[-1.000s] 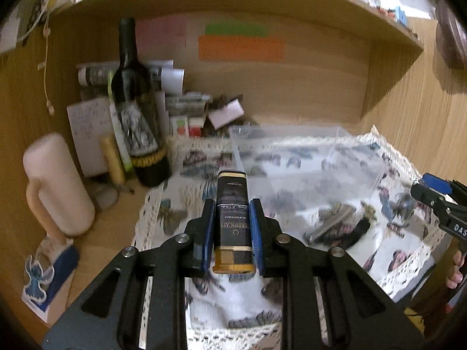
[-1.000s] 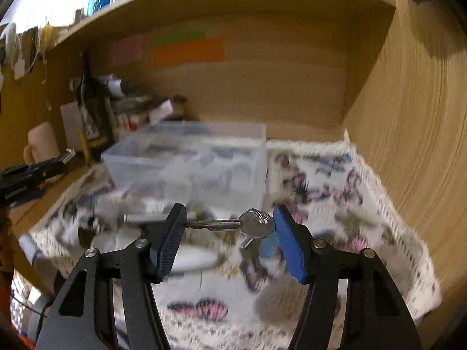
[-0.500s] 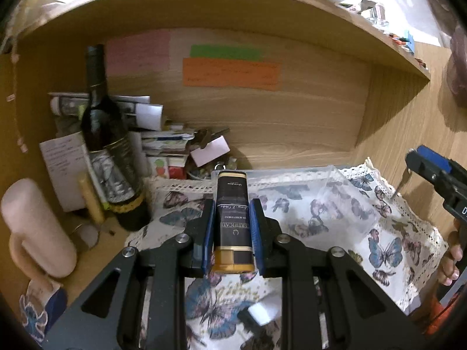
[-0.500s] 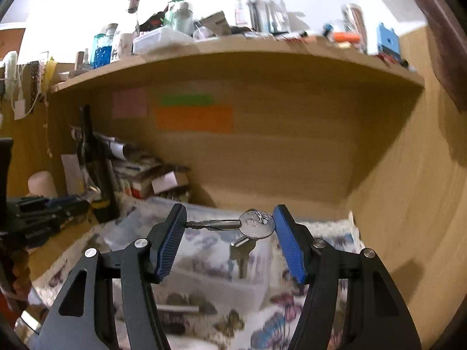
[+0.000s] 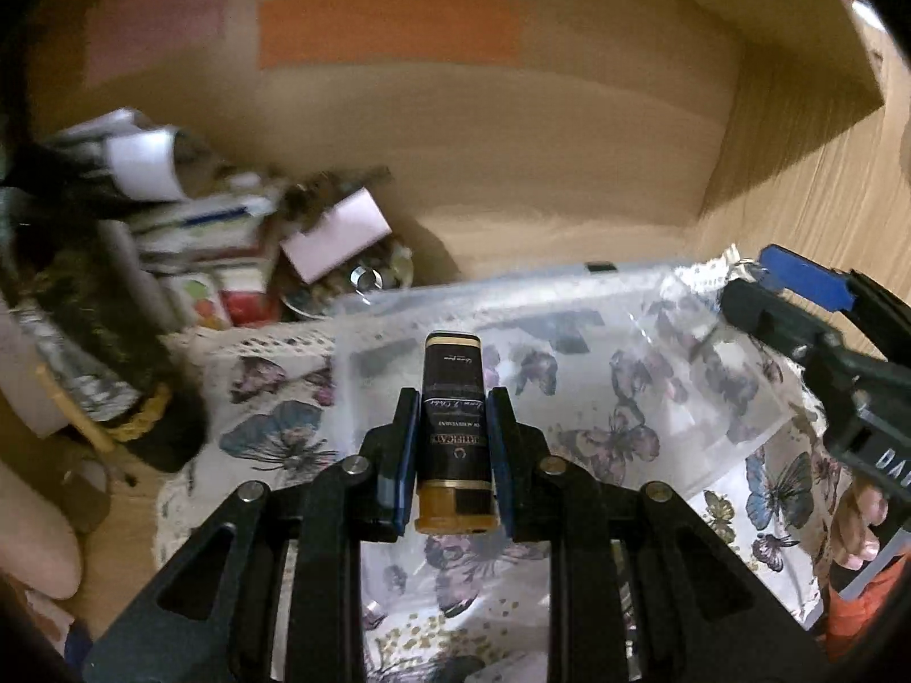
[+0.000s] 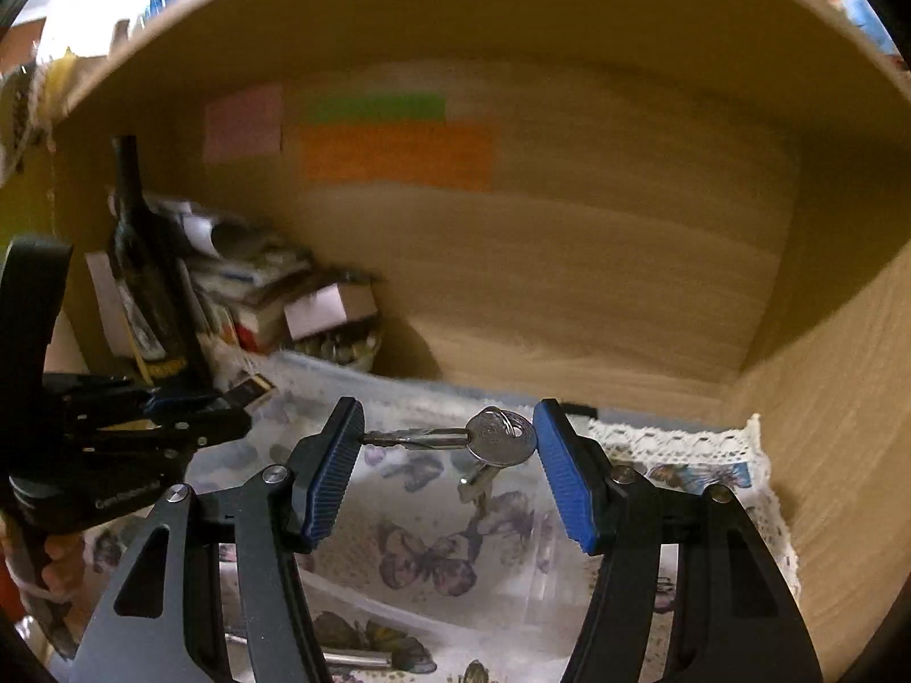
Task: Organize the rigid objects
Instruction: 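Carry the bottle and keys into the clear box and open both tools, then grasp the white handheld device with the right tool while the left tool grasps the spiky ball, then lower the spiky ball and white device into the box and open both tools, then grasp the white cube with the left tool while the right tool grasps the black marker, then carry the cube and marker into the box and open both tools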
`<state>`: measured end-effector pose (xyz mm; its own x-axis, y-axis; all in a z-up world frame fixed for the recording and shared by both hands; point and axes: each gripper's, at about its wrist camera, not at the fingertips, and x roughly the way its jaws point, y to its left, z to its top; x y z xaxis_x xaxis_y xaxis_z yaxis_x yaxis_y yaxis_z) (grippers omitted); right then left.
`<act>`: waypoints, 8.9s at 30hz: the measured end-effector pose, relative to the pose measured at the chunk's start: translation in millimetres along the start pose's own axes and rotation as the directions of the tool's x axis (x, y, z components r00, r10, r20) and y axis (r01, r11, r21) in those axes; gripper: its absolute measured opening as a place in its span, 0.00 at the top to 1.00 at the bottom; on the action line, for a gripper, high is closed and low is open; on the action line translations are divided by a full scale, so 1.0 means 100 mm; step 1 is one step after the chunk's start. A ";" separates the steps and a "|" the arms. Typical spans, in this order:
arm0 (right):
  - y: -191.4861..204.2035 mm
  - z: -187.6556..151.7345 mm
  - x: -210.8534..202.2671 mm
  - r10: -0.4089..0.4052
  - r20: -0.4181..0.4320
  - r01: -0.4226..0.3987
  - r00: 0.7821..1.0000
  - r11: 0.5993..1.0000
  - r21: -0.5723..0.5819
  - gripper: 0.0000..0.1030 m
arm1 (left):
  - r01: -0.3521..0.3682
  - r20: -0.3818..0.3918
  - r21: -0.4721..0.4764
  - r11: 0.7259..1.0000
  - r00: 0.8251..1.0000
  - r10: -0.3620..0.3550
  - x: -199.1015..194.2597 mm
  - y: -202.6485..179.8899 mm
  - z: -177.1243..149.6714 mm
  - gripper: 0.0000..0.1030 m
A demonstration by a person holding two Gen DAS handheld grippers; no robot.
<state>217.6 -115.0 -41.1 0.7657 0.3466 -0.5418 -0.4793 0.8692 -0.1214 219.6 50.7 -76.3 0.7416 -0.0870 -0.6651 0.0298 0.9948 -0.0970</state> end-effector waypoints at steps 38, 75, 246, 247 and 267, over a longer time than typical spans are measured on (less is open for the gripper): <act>0.04 -0.20 -0.31 0.023 -0.012 -0.023 1.000 1.000 -0.003 0.16 | -0.125 0.135 0.008 0.992 0.983 0.123 -0.74 0.07 -0.20 0.03; 0.84 -1.17 -0.23 0.240 -0.346 -0.312 0.907 0.935 -0.170 0.60 | -0.026 -0.112 0.025 0.999 0.993 0.029 -0.72 -0.06 -1.64 0.30; -0.25 -0.27 -0.49 0.052 0.013 -0.053 0.999 0.994 0.099 0.78 | -0.037 0.201 0.064 0.997 0.979 0.024 -0.85 -0.25 -0.26 0.73; -0.26 -0.25 -0.48 0.052 0.015 -0.053 0.999 0.994 0.096 0.78 | -0.040 0.204 0.063 0.997 0.979 0.026 -0.82 -0.26 -0.20 0.73; -0.05 -0.38 0.44 0.152 -0.218 -0.152 0.964 0.988 0.020 0.78 | 0.010 -0.050 0.036 0.999 0.999 -0.008 0.33 -0.17 -0.07 0.73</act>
<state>237.2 -117.4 -95.8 0.5718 0.3898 -0.7218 -0.5814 0.8134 -0.0213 238.9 30.2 -101.2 0.7070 -0.0979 -0.7004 0.0617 0.9951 -0.0768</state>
